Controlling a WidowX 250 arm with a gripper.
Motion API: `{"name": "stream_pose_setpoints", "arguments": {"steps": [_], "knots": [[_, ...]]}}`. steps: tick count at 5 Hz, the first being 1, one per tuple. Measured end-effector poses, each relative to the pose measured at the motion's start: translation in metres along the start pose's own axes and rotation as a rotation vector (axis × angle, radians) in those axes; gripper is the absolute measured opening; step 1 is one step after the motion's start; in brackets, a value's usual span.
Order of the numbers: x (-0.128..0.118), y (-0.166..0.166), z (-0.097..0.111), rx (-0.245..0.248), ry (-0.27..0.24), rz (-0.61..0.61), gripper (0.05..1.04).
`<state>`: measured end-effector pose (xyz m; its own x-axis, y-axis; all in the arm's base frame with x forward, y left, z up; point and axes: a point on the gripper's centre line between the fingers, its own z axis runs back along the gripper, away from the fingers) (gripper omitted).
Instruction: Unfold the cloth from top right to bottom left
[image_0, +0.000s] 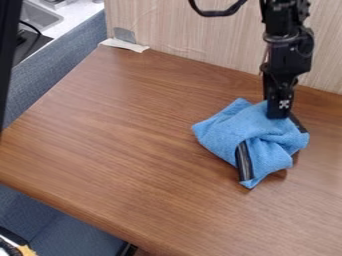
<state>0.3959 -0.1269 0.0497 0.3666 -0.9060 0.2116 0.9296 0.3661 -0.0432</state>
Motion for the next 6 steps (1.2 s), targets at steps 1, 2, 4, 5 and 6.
{"name": "stream_pose_setpoints", "arguments": {"steps": [1,2,4,5,6], "knots": [[0.001,0.0,0.0,0.006,-0.004,-0.006,0.365],[-0.003,-0.002,-0.004,0.002,0.009,-0.006,0.154],[0.0,-0.005,0.017,0.041,-0.011,-0.029,0.054],[0.001,-0.014,0.044,0.08,-0.058,-0.039,0.054],[-0.017,-0.022,0.078,0.144,-0.105,-0.011,0.054]]}}
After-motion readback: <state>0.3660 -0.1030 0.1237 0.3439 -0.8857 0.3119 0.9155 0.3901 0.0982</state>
